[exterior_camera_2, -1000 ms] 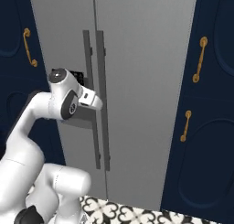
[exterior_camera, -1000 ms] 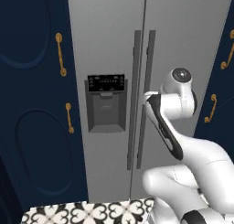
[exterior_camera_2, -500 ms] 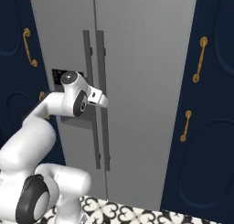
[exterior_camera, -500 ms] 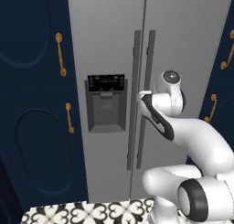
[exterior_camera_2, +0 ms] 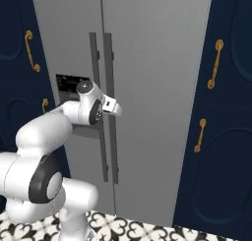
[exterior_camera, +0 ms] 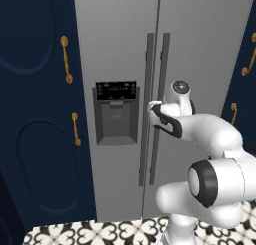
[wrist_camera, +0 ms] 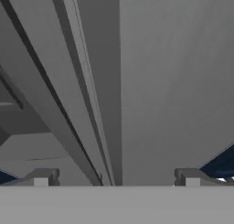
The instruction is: Take the strawberry from the fridge and place it on top of the pancake, located on the dining counter.
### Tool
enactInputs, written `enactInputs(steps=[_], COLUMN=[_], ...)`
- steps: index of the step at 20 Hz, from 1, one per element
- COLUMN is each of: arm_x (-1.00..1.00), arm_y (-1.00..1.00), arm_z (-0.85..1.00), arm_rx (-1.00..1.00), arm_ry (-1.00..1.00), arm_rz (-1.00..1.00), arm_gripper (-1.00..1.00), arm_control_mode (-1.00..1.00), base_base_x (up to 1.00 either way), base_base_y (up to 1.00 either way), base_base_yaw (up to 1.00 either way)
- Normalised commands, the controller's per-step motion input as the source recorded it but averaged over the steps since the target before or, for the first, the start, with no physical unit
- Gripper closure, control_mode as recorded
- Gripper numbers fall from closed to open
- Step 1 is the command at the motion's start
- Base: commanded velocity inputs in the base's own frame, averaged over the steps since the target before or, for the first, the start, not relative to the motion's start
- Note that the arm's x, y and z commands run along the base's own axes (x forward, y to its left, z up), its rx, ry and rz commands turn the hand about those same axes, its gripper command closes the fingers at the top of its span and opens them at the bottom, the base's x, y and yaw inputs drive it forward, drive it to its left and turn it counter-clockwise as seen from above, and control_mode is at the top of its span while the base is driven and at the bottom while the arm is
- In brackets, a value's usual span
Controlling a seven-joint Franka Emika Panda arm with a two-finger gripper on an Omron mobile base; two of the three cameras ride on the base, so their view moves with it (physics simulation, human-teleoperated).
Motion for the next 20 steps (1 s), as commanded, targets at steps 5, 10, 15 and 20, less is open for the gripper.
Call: enactInputs(steps=[5, 10, 15, 20], arm_x=[0.56, 0.49, 0.49, 0.47], arm_y=[0.00, -0.02, -0.08, -0.07], arm_z=[-0.34, -0.25, -0.29, -0.37], arm_rx=[0.00, 0.00, 0.00, 0.00], arm_ry=[0.00, 0.00, 0.00, -0.01], arm_rz=[0.00, 0.00, 0.00, 0.00], arm_gripper=[-1.00, -1.00, -1.00, -1.00], arm_control_mode=[-1.00, -1.00, -1.00, -1.00], base_base_x=[0.00, 0.00, 0.00, 0.00], base_base_y=[0.00, 0.00, 0.00, 0.00], base_base_yaw=[0.00, 0.00, 0.00, 0.00])
